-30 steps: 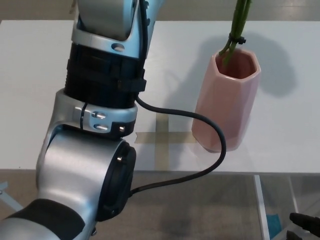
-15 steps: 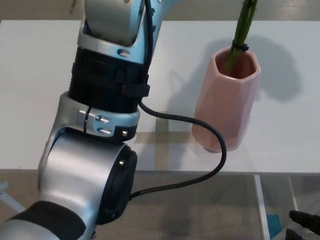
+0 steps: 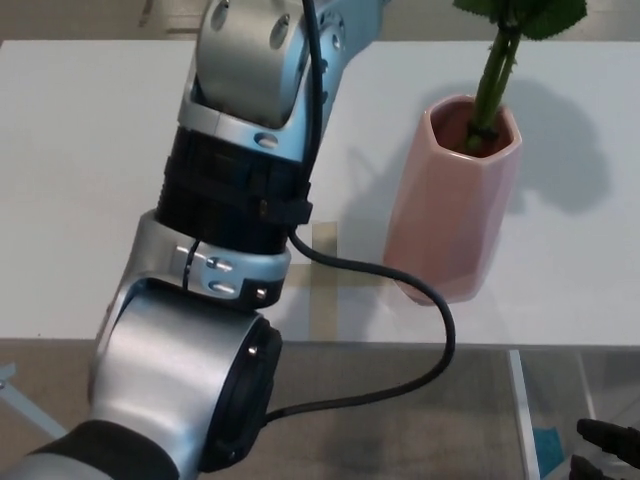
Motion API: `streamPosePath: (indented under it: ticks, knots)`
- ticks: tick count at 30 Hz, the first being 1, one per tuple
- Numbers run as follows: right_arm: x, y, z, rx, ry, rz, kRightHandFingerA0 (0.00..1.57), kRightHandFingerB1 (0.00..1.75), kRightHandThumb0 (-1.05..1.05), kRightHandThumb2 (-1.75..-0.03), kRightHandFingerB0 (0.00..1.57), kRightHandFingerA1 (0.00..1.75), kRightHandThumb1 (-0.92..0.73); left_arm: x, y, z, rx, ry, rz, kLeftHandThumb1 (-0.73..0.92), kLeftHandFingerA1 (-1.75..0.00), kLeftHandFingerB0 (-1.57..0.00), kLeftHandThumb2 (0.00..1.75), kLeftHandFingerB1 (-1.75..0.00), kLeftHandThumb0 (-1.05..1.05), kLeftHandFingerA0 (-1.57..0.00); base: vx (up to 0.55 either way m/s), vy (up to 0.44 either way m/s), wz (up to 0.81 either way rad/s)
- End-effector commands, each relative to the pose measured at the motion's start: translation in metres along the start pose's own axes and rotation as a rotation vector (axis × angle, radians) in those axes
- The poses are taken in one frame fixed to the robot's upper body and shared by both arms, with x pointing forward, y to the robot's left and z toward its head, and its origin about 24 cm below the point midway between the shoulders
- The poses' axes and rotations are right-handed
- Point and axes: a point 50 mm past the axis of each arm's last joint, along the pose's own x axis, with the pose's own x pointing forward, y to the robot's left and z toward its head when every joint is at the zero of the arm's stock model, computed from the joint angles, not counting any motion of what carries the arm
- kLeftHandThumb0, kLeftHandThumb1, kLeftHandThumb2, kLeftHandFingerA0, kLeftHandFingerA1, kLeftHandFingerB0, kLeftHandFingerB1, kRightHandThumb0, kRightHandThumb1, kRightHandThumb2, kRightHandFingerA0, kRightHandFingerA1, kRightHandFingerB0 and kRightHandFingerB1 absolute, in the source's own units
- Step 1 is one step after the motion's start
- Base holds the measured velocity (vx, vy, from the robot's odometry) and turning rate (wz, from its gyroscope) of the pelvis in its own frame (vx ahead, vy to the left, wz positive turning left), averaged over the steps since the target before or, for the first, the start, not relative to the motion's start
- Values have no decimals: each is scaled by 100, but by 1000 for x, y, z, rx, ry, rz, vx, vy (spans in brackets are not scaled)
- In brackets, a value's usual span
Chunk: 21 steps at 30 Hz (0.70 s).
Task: Use the left hand to pick up the rose and then lift and insert it into the pink vase.
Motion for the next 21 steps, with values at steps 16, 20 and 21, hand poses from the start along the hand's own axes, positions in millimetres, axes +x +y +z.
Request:
streamPosePath:
  ticks: [16, 20, 21]
  knots:
    - [-2, -1, -4, 7, 8, 3, 58, 48, -24, -59, 56, 50, -64, -2, -3, -27, -38, 38, -5, 82, -149, -75, 65, -96, -17, -94, 0, 0, 0]
    - [-1, -2, 0, 8, -2, 0, 58, 48, -24, -59, 56, 50, -63, 0, -1, -30, -42, 44, 6, 83, -146, -75, 64, -98, -17, -95, 0, 0, 0]
    - [-1, -2, 0, 8, -4, 0, 58, 48, -24, -59, 56, 50, -63, 1, -1, -30, -43, 45, 8, 83, -146, -75, 64, -98, -17, -95, 0, 0, 0]
